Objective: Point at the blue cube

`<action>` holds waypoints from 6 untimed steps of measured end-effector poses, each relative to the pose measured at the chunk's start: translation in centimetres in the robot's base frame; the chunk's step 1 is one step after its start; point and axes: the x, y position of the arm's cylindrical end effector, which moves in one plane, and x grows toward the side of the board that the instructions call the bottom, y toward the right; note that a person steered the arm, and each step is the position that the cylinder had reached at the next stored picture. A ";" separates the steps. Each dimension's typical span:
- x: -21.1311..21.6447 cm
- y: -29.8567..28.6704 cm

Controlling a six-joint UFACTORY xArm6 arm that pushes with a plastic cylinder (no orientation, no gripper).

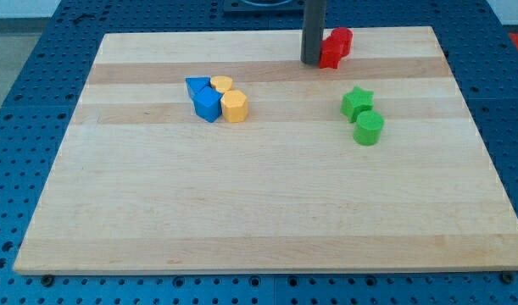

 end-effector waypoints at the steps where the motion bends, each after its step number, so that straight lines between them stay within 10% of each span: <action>1: -0.1 0.7; 2: 0.0 0.5; 4: 15.9 -2.6; 6: 16.3 -16.5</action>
